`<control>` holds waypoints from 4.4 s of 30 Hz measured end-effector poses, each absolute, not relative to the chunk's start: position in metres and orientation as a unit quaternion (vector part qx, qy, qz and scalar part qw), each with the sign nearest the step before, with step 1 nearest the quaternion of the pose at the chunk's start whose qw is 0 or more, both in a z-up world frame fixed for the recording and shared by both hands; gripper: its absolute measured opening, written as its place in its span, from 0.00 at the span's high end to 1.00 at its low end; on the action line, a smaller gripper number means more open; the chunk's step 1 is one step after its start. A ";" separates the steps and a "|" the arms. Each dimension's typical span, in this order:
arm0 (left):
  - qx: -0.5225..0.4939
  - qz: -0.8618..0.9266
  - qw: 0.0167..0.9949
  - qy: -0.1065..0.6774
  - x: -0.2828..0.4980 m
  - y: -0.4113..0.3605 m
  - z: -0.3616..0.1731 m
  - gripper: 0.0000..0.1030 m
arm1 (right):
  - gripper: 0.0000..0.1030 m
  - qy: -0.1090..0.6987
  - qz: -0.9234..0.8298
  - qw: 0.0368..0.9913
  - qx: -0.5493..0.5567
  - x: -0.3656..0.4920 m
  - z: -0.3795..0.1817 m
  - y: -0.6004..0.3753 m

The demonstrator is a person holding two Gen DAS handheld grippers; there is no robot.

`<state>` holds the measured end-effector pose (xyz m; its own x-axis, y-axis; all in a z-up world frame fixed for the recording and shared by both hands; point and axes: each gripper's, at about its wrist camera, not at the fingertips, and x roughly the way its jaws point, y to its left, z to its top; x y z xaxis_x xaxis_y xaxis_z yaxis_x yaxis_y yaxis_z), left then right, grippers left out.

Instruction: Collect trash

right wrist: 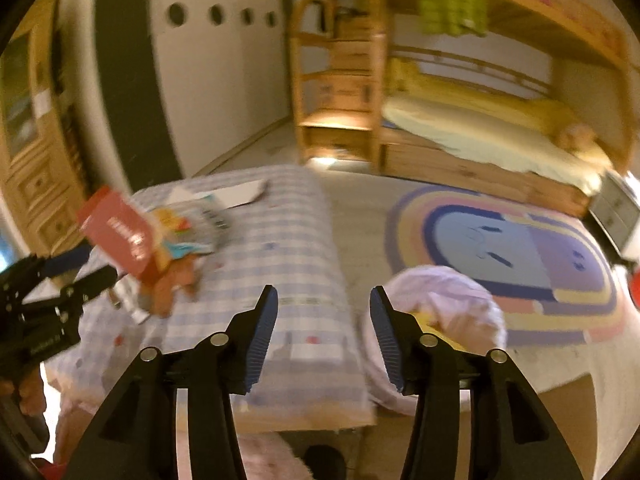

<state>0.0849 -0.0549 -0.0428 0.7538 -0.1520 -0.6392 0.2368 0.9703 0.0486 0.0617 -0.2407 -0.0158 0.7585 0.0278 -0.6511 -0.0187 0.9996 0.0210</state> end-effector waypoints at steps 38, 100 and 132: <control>0.007 -0.037 0.935 0.354 0.109 0.039 -0.062 0.31 | 0.98 0.343 0.077 0.932 -0.083 0.160 -0.042 -0.143; 0.030 -0.321 0.918 0.230 0.061 -0.134 0.018 1.00 | 0.97 0.312 -0.016 0.949 0.028 0.018 -0.012 -0.286; 0.065 -0.390 0.868 0.299 0.118 -0.264 -0.050 1.00 | 0.66 0.393 -0.147 0.904 0.078 0.046 -0.096 -0.410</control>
